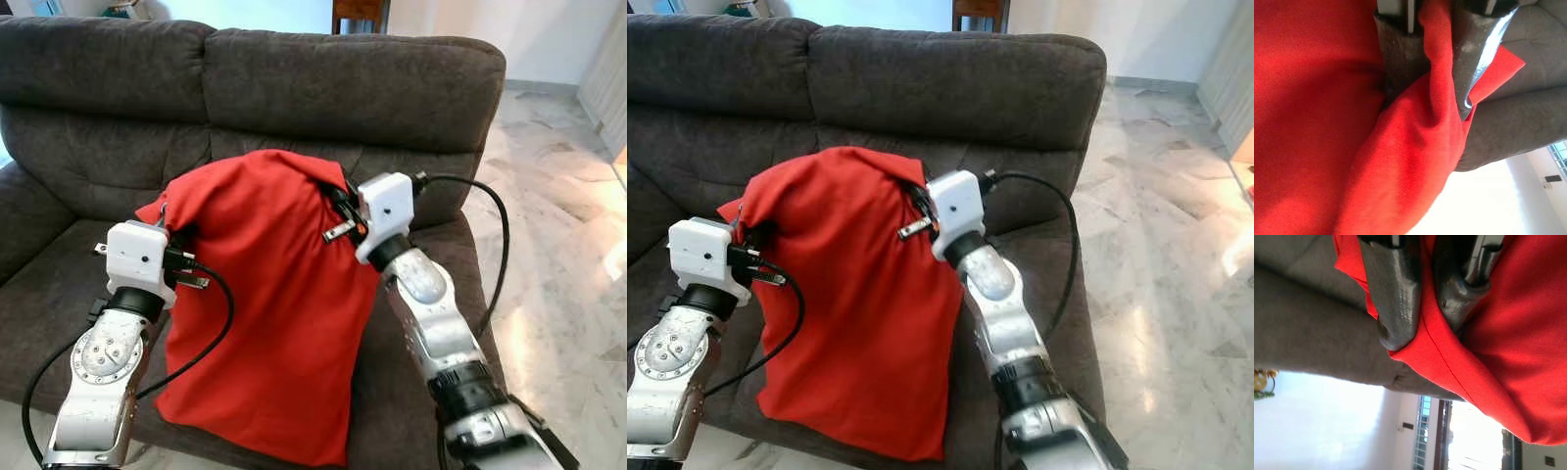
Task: Move the pillow to the sofa from floor
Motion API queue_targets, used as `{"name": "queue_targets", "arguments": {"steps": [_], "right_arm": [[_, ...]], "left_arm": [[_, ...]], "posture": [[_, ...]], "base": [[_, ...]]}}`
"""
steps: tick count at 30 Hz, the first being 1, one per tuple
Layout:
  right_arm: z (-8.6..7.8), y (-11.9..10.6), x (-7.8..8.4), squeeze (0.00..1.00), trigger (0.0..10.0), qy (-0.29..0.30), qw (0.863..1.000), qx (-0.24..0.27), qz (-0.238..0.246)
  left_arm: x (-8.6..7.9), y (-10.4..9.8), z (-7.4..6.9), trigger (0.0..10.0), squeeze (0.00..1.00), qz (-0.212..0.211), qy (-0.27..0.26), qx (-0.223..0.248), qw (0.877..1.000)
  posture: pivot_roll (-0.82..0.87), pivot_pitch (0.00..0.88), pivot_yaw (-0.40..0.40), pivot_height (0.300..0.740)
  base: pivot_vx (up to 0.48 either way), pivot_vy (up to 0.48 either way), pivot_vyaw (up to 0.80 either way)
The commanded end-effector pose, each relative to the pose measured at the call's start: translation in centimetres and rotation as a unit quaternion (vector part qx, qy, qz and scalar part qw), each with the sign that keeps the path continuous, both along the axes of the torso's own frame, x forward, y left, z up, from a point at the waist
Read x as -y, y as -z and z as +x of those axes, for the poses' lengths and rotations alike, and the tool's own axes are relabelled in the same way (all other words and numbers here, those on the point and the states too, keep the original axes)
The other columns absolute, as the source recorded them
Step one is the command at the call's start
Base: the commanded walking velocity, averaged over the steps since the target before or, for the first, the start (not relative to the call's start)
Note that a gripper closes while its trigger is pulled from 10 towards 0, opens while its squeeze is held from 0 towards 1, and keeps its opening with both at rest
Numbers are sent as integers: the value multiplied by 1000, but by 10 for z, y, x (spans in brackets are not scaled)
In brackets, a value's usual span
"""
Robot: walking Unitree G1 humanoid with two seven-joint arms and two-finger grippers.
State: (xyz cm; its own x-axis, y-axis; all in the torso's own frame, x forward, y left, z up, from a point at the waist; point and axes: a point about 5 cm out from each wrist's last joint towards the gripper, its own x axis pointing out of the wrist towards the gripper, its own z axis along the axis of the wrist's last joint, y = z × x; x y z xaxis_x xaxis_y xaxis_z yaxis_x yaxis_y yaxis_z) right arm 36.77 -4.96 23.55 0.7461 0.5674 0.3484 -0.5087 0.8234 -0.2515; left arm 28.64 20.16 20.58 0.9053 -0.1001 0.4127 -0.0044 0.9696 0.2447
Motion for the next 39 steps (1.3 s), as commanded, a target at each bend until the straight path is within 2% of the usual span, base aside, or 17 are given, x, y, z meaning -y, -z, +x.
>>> {"name": "queue_targets", "arguments": {"steps": [1, 4, 9, 11, 12, 16, 17, 19, 22, 26, 30, 31, 34, 39], "right_arm": [[-10, -46, -23, 0, 10000, -38, 993, 106, 22], [-12, -49, -35, 0, 10000, -58, 991, 112, 31], [-10, -53, -41, 0, 10000, -70, 990, 116, 33], [-7, -41, -41, 0, 10000, -58, 993, 98, 14], [-3, -26, -36, 0, 10000, -40, 996, 74, -4], [2, -1, -22, 0, 10000, -3, 999, 31, -21], [3, 13, -15, 0, 10000, 10, 1000, 4, -26], [4, 25, -9, 0, 10000, 26, 999, -16, -40], [3, 48, 5, 0, 10000, 54, 996, -56, -47], [2, 65, 17, 0, 10000, 80, 992, -89, -44], [-1, 73, 23, 0, 10000, 90, 990, -104, -38], [-3, 79, 27, 0, 10000, 97, 988, -115, -38], [-5, 86, 30, 0, 10000, 101, 986, -127, -44], [-12, 105, 41, 0, 10000, 114, 980, -158, -50]], "left_arm": [[10, -1, -1, 10000, 0, 3, 25, -1, 1000], [10, 1, -2, 10000, 0, 0, 22, -2, 1000], [11, 2, -1, 10000, 0, 2, 23, -4, 1000], [11, 4, -1, 10000, 0, 2, 24, -10, 1000], [11, 7, -2, 10000, 0, 3, 27, -20, 999], [15, 18, -4, 10000, 0, 16, 51, -54, 997], [21, 25, -5, 10000, 0, 25, 78, -80, 993], [24, 30, -7, 10000, 0, 43, 92, -93, 990], [30, 37, -8, 10000, 0, 49, 122, -122, 984], [31, 46, -10, 10000, 0, 64, 135, -151, 977], [29, 54, -12, 10000, 0, 86, 139, -179, 970], [29, 61, -14, 10000, 0, 91, 147, -199, 965], [31, 67, -17, 10000, 0, 99, 153, -213, 960], [28, 80, -20, 10000, 0, 91, 127, -234, 960]], "posture": [[52, 109, 27, 740], [49, 111, 24, 740], [57, 107, 15, 740], [61, 109, 9, 740], [62, 111, 7, 740], [65, 118, 5, 740], [64, 121, 3, 740], [61, 122, 4, 740], [61, 126, 4, 740], [61, 129, 8, 740], [61, 129, 11, 740], [64, 130, 13, 740], [68, 128, 14, 740], [72, 133, 14, 740]], "base": [[0, 0, 0], [0, 0, 0], [0, 0, 0], [0, 0, 0], [0, 0, 0], [0, 0, 0], [0, 0, 0], [0, 0, 0], [0, 0, 0], [0, 0, 0], [0, 0, 0], [0, 0, 0], [0, 0, 0], [0, 0, 0]]}}
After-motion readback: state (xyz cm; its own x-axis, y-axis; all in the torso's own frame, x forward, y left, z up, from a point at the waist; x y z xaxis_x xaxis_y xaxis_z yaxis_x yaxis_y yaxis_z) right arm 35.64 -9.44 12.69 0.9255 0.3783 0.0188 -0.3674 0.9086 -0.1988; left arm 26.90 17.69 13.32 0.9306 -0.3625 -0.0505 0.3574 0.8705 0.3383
